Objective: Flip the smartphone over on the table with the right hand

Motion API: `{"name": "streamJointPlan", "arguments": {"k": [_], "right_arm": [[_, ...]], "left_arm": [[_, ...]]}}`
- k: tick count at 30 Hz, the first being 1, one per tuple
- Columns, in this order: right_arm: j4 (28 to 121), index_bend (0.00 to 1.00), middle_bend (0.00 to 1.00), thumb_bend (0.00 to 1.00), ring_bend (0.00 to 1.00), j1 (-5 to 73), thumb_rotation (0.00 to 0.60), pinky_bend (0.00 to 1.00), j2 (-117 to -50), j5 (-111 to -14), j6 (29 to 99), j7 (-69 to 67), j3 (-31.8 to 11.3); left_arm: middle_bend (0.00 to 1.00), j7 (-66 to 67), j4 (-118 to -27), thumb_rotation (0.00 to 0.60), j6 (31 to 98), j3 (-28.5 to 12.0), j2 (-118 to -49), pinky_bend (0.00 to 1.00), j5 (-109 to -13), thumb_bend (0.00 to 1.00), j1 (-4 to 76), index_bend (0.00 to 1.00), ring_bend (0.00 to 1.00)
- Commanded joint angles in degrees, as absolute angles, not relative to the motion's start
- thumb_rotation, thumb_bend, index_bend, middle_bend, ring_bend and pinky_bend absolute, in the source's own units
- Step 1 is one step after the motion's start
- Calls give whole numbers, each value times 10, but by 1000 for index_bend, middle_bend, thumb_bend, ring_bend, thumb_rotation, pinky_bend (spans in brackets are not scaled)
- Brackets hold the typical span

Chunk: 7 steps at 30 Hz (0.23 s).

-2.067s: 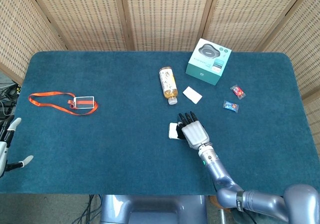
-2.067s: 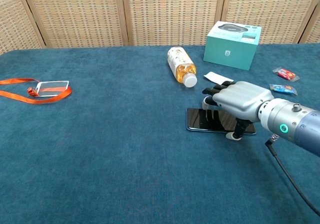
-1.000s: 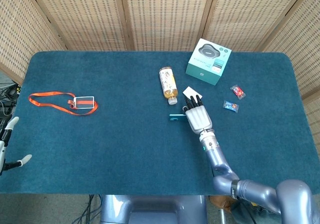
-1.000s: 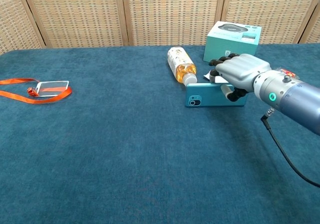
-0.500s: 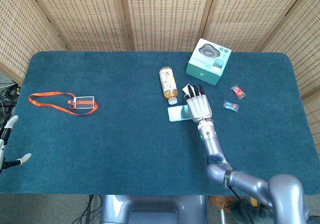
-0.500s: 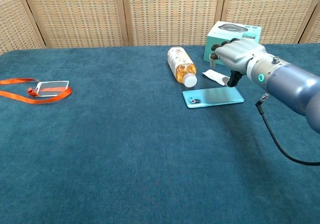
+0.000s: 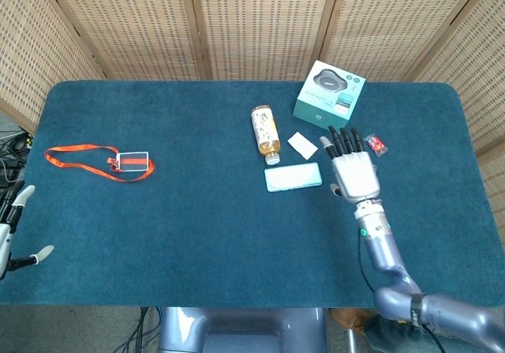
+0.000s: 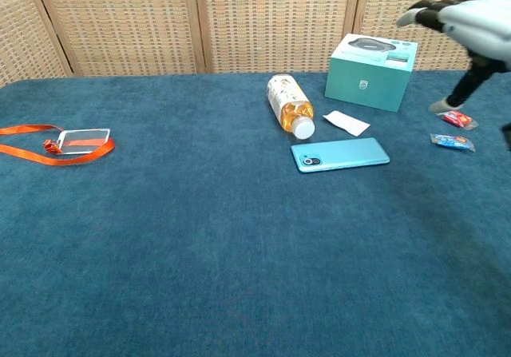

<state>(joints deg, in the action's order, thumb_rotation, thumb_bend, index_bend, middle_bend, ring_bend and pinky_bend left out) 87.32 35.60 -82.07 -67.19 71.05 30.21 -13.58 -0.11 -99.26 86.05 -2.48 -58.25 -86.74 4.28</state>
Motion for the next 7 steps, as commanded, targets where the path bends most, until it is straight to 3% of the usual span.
{"name": "streamJointPlan", "arguments": {"k": [1,7], "right_arm": [[943,0,0,0,0,262,600,0,-734,-732,791,176,-93],[941,0,0,0,0,184,600,0,-695,-794,873,95,-46]], "left_arm": [[0,-4,-992,600,865,-19,-584,0,-877,0,40,0,0],[0,3,-992,600,878,-10,-588,0,-904,0,35,0,0]]}}
